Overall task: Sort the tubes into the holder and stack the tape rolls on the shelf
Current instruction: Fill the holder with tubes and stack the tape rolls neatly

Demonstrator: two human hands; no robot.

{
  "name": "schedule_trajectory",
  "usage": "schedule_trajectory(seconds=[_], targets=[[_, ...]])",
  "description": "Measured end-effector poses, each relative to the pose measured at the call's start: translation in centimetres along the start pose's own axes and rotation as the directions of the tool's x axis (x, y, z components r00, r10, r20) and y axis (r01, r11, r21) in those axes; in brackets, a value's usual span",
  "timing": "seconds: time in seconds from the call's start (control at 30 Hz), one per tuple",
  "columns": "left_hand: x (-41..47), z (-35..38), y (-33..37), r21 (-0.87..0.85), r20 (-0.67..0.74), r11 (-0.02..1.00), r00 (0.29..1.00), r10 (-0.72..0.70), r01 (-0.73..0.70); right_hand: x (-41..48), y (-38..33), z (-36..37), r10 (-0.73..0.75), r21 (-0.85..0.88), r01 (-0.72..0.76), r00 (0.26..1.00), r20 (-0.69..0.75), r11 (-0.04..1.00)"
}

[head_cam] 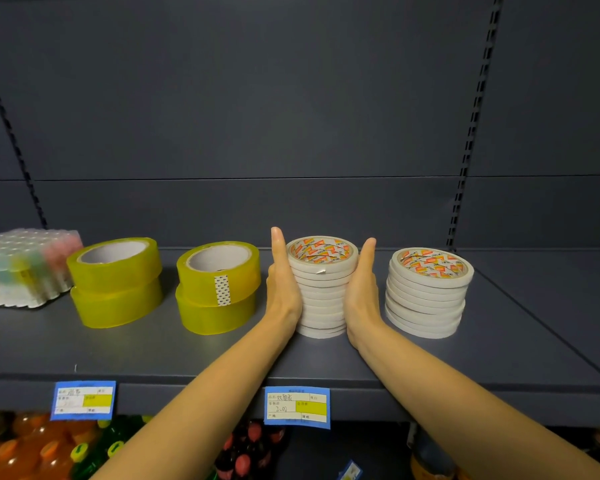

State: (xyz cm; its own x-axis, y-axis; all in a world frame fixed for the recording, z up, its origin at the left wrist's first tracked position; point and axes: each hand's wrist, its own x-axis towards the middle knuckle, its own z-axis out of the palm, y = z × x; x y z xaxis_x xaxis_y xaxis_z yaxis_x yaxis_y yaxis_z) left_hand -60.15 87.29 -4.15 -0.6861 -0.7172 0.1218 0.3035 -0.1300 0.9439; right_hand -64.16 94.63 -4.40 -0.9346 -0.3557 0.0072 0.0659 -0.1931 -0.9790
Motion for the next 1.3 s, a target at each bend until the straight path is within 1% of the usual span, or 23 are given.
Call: schedule_trajectory(seconds=[0.13,0.27,0.37,0.53,0.63,0.7,0.77,0.8,0.87,0.9,0.93,0.97,1.0,1.03,1.07,1.1,1.13,1.17,1.23,1.27,1.3], targets=[[0.0,-0.1,0.3,-0.03,0.037,0.999,0.999,-0.012,0.013,0.0,-0.1,-0.1,-0.025,0.036,0.024,0.999,0.022,0.999],[0.2,0.1,0.2,0.017,0.012,0.999,1.0,0.028,-0.028,0.0,-0.2,0.0,-0.051,0.017,0.051,0.999,0.01,0.999],[0.2,0.3,0.2,0.044,-0.001,0.998,0.999,0.034,-0.034,0.2,-0.2,0.0,-0.063,0.001,0.063,0.998,-0.01,0.998],[0.1,0.2,0.2,0.04,0.028,0.998,0.999,0.042,-0.043,0.2,-0.1,0.1,-0.071,0.009,0.071,0.997,0.001,0.997],[0.1,0.0,0.3,0.072,0.047,0.997,0.998,0.037,-0.041,0.3,-0.1,0.0,-0.073,0.021,0.073,0.997,0.02,0.997],[-0.1,-0.3,0.5,0.122,0.051,0.992,0.998,0.036,-0.042,0.2,-0.2,-0.1,-0.11,0.028,0.11,0.994,0.02,0.994],[-0.5,-0.5,0.6,0.178,0.03,0.982,0.998,0.052,-0.057,0.1,-0.2,-0.1,-0.219,0.006,0.219,0.975,0.017,0.976],[-0.9,-0.6,0.8,0.212,0.014,0.975,0.998,0.066,-0.067,-0.1,-0.2,-0.1,-0.294,-0.023,0.295,0.955,0.018,0.955],[-2.2,-1.2,1.3,0.277,-0.017,0.955,0.993,0.117,-0.107,-0.6,-0.2,-0.3,-0.452,-0.088,0.451,0.892,0.012,0.888],[-3.1,-1.7,1.6,0.324,-0.024,0.928,0.979,0.201,-0.183,-0.9,-0.3,-0.5,-0.526,-0.104,0.523,0.851,-0.002,0.846],[-4.1,-2.4,1.9,0.389,-0.013,0.868,0.94,0.34,-0.309,-1.4,-0.5,-0.7,-0.607,-0.1,0.602,0.794,-0.023,0.792],[-5.1,-3.2,2.4,0.451,0.007,0.774,0.869,0.494,-0.444,-1.9,-0.9,-0.9,-0.697,-0.08,0.693,0.715,-0.043,0.716],[-5.8,-4.4,2.9,0.496,0.02,0.672,0.781,0.625,-0.55,-2.5,-1.3,-1.0,-0.786,-0.058,0.783,0.617,-0.043,0.619],[-6.3,-5.6,3.4,0.53,0.022,0.585,0.699,0.715,-0.615,-3.1,-1.6,-1.1,-0.856,-0.04,0.856,0.516,-0.007,0.516],[-6.4,-6.8,4.0,0.546,0.007,0.54,0.648,0.762,-0.641,-3.8,-1.8,-1.0,-0.895,-0.012,0.896,0.443,0.057,0.443],[-6.2,-7.9,4.7,0.544,-0.028,0.546,0.636,0.771,-0.638,-4.6,-2.1,-0.6,-0.895,0.023,0.902,0.423,0.139,0.431],[-5.7,-9.0,5.2,0.53,-0.075,0.587,0.655,0.752,-0.612,-5.4,-2.4,0.1,-0.863,0.054,0.88,0.448,0.233,0.471],[-4.9,-10.1,5.6,0.508,-0.13,0.649,0.694,0.708,-0.567,-6.1,-2.6,1.0,-0.807,0.065,0.841,0.491,0.327,0.538],[-3.1,-11.8,5.8,0.439,-0.234,0.79,0.794,0.56,-0.428,-7.1,-2.6,3.2,-0.659,0.004,0.743,0.591,0.465,0.67],[-2.3,-12.5,5.7,0.384,-0.266,0.854,0.844,0.466,-0.351,-7.3,-2.4,4.4,-0.585,-0.042,0.686,0.649,0.486,0.726],[-1.5,-13.1,5.4,0.304,-0.281,0.91,0.886,0.369,-0.283,-7.2,-2.3,5.6,-0.516,-0.082,0.618,0.716,0.471,0.782]])
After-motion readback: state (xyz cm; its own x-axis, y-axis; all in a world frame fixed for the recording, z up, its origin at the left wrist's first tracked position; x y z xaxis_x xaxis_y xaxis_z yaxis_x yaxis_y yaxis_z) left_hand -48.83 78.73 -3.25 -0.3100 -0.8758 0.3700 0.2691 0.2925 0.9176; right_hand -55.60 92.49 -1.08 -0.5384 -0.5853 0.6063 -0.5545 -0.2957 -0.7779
